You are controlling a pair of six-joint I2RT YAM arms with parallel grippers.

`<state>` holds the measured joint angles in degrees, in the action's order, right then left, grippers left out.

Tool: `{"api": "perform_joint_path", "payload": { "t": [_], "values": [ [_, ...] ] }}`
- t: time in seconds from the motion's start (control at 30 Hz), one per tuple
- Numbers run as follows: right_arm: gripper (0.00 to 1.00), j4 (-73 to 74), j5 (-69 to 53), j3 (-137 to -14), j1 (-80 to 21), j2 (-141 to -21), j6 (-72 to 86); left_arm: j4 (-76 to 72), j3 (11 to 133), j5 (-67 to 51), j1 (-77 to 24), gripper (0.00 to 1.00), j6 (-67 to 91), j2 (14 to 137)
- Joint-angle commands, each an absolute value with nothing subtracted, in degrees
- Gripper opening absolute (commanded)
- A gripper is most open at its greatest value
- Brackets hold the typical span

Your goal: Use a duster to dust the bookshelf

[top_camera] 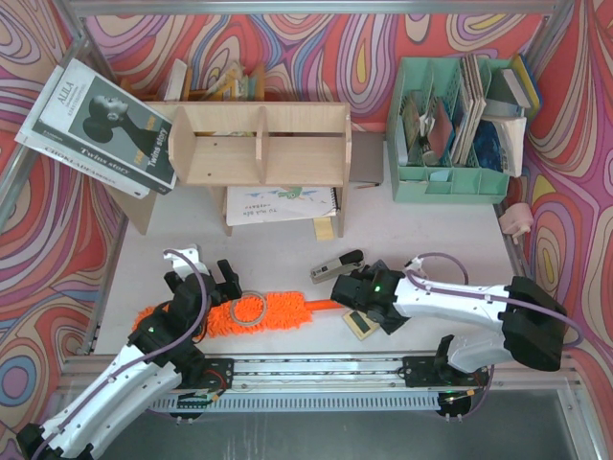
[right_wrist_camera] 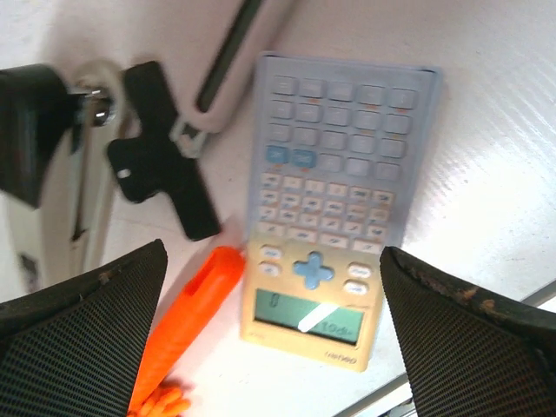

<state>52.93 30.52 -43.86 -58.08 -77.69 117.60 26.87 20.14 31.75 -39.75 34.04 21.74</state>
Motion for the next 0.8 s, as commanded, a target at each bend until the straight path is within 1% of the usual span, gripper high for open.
{"api": "perform_joint_path", "payload": {
  "t": [0.0, 0.13, 0.2, 0.3, 0.37, 0.53, 0.57, 0.63, 0.77],
  "values": [
    [0.98, 60.1, 36.1, -48.6, -57.9, -78.0, 111.8, 26.6, 20.5, 32.7, -39.8, 0.98, 34.1, 20.7],
    [0.99, 58.6, 36.5, -49.2, -58.8, -76.8, 106.1, 27.2, 20.4, 33.3, -39.8, 0.98, 34.5, 19.8],
    [0.99, 55.3, 37.6, -50.0, -59.7, -76.3, 100.4, 27.6, 20.3, 33.8, -39.8, 0.98, 34.8, 18.9],
    [0.99, 45.6, 39.7, -51.9, -63.1, -76.1, 85.8, 28.4, 20.1, 34.5, -39.8, 0.98, 35.2, 17.6],
    [0.98, 36.2, 38.9, -52.9, -64.7, -76.4, 74.2, 29.1, 19.9, 35.2, -39.8, 0.98, 35.6, 16.3],
    [0.98, 22.2, 33.2, -55.1, -66.3, -80.3, 59.0, 30.5, 19.3, 36.4, -39.8, 0.99, 36.2, 12.5],
    [0.96, 20.2, 31.6, -55.8, -66.4, -81.4, 56.5, 30.8, 19.2, 36.7, -39.8, 0.98, 36.4, 11.9],
    [0.89, 16.6, 28.7, -57.8, -67.0, -84.6, 52.1, 31.5, 19.1, 37.1, -39.8, 0.98, 36.8, 10.8],
    [0.73, 16.3, 25.6, -64.5, -69.0, -91.9, 45.4, 32.1, 18.9, 37.6, -39.8, 0.98, 37.0, 9.6]
  ]
}}
